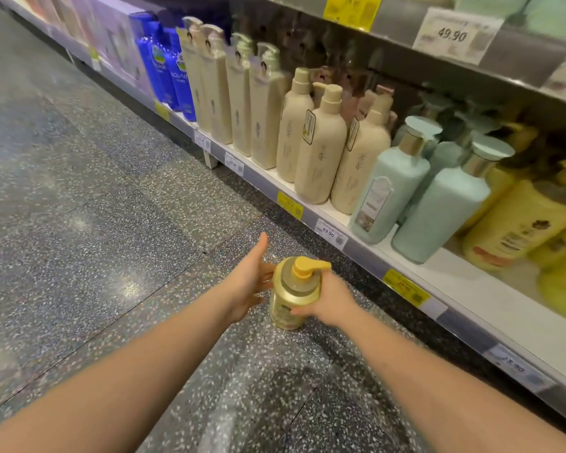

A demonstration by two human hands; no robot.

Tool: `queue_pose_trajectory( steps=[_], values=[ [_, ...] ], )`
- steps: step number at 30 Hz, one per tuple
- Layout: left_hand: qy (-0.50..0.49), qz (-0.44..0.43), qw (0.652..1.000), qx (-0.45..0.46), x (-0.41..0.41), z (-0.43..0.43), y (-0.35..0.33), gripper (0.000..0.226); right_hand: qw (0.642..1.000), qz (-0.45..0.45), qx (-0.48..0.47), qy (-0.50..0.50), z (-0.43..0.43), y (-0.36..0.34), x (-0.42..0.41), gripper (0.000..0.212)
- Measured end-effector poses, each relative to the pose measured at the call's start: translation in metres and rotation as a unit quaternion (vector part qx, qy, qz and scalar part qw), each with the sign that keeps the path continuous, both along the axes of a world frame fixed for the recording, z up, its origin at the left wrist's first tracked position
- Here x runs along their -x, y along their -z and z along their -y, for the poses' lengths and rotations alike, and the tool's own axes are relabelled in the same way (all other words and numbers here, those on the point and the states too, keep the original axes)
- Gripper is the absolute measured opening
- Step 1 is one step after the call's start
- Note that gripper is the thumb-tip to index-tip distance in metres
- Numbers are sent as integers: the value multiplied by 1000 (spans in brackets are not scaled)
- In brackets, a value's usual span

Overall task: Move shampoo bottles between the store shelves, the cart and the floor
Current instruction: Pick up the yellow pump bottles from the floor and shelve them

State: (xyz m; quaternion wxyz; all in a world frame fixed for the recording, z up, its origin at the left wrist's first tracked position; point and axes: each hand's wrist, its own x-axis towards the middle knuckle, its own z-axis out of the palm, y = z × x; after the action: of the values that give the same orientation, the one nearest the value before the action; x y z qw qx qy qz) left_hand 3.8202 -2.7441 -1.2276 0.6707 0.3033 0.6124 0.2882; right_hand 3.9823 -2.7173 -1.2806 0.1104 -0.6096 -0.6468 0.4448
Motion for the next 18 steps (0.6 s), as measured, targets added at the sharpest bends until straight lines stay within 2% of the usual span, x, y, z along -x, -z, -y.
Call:
queue_pose_trajectory(
  steps=[6,10,13,18],
  values=[
    [52,-15,998,-9,-11,11,-37,94,999,9,-33,-43,7,-52,-34,98],
    [94,12,995,-37,-40,19,-84,93,997,-18,-59,-54,21,-109,-79,107],
    [129,16,989,-76,-73,22,-117,91,995,-18,-90,-25,34,-154,-124,97],
    [168,45,978,-115,-128,20,-152,86,991,-27,-120,45,45,-199,-189,102]
  ],
)
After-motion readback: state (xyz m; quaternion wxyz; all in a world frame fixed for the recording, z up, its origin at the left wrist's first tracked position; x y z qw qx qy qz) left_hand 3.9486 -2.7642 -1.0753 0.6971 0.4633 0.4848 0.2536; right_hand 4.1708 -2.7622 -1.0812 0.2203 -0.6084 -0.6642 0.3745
